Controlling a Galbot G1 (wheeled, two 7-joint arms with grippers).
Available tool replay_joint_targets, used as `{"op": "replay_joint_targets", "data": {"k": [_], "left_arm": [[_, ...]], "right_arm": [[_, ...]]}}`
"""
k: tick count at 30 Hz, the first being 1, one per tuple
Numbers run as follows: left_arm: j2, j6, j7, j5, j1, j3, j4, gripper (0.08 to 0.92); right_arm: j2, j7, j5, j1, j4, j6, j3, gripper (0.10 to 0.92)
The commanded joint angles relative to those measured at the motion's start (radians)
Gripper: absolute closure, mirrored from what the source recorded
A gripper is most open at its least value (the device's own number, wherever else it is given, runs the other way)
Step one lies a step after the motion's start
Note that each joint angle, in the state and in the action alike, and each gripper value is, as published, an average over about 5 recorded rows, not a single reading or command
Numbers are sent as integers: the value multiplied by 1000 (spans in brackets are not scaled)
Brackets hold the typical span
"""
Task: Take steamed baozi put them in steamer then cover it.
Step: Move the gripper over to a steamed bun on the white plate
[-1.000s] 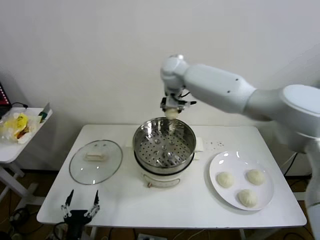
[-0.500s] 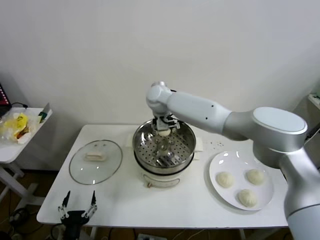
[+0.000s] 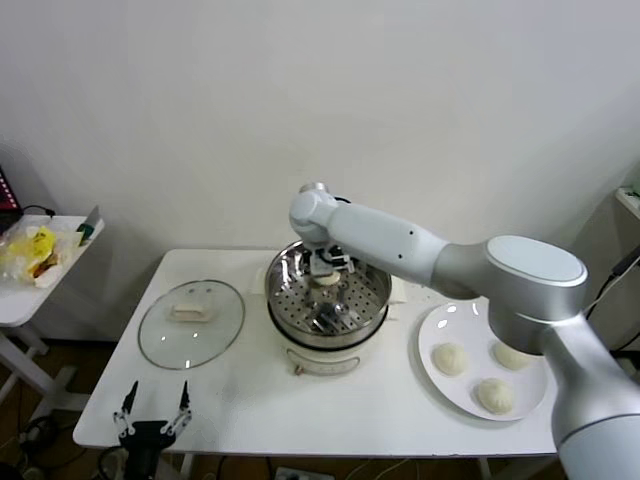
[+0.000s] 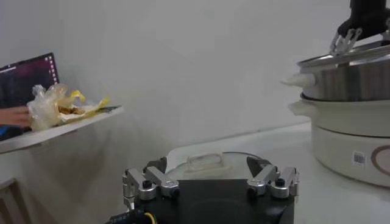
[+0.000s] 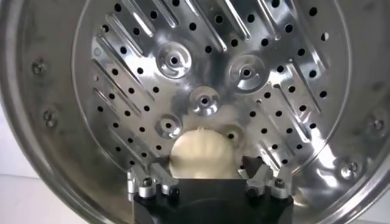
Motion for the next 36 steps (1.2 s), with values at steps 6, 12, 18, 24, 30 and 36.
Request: {"op": "replay_joint_targets", "data": {"k": [6, 12, 18, 24, 30, 36], "left_arm": [[2, 3, -3, 3, 8, 3, -9, 177], [8, 10, -1, 5, 11, 8, -26, 177], [8, 13, 0, 14, 9, 18, -30, 177], [8, 15, 9, 23, 2, 23, -25, 177], [5, 19, 9, 26, -4, 21, -25, 177], [4, 18, 8, 33, -2, 14, -21, 177]], "right_arm": [[-106, -84, 346, 166, 67, -87, -11, 202], [-323, -101, 800, 376, 180, -344, -216, 203], [-554, 64, 1118, 508, 285, -632, -421, 203], [-735, 68, 1262, 518, 373, -894, -493, 203], [-855, 66, 1242, 419, 415, -959, -532, 203], [-895, 59, 1075, 158, 405, -967, -383, 203]]}}
